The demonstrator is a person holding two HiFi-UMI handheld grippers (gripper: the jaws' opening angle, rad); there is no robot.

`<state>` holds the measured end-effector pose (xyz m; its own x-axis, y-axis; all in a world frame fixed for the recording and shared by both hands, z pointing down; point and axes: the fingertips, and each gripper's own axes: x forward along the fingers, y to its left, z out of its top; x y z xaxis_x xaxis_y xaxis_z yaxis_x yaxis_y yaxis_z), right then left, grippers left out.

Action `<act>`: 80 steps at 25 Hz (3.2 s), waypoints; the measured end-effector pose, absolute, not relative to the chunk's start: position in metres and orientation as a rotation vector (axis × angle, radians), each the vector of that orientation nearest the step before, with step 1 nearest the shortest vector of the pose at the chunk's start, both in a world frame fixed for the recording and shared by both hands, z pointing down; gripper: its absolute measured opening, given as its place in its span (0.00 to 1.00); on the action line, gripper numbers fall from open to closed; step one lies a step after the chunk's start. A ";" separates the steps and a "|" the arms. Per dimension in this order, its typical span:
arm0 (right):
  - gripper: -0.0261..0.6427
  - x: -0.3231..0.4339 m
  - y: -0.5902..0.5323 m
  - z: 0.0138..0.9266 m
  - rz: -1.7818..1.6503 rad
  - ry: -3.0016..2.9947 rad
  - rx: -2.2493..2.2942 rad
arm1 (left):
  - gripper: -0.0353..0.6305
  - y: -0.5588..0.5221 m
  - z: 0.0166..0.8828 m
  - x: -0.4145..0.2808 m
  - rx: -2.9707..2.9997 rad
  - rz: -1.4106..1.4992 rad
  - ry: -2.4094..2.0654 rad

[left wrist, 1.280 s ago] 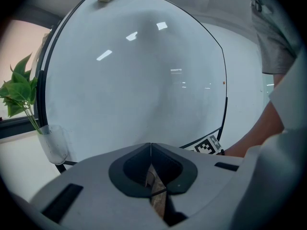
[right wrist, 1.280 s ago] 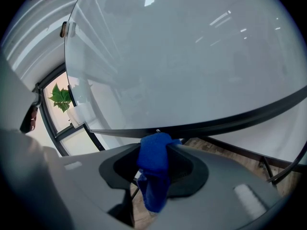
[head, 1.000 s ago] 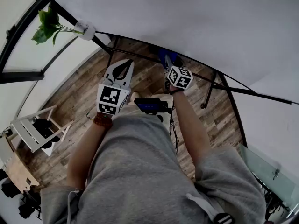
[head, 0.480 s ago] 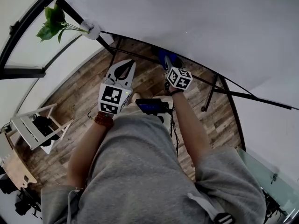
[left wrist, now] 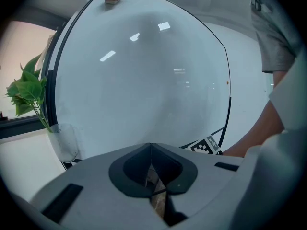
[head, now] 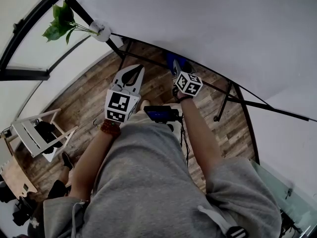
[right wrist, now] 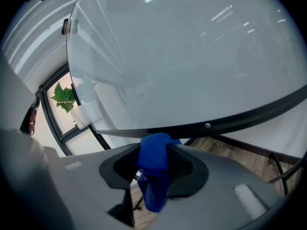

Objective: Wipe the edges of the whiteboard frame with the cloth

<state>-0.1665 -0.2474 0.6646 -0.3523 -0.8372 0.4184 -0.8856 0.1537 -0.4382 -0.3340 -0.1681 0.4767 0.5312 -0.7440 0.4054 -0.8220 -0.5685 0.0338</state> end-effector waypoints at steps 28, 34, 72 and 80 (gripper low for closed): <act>0.28 -0.216 -0.263 0.662 1.029 -2.392 1.666 | 0.07 -0.154 0.479 -0.378 2.451 0.511 -1.464; 0.28 -0.226 -0.266 0.663 1.040 -2.405 1.650 | 0.07 -0.150 0.479 -0.386 2.431 0.510 -1.494; 0.28 -0.329 -0.299 0.661 1.164 -2.539 1.486 | 0.07 -0.126 0.489 -0.456 2.230 0.513 -1.705; 0.28 -0.358 -0.308 0.660 1.199 -2.562 1.448 | 0.07 -0.123 0.491 -0.477 2.178 0.513 -1.757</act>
<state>-0.3584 -0.3082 0.6600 -0.5844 -0.7481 0.3143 -0.7208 0.3006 -0.6245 -0.4766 -0.1230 0.4909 0.1900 -0.8724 0.4504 -0.9777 -0.2099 0.0059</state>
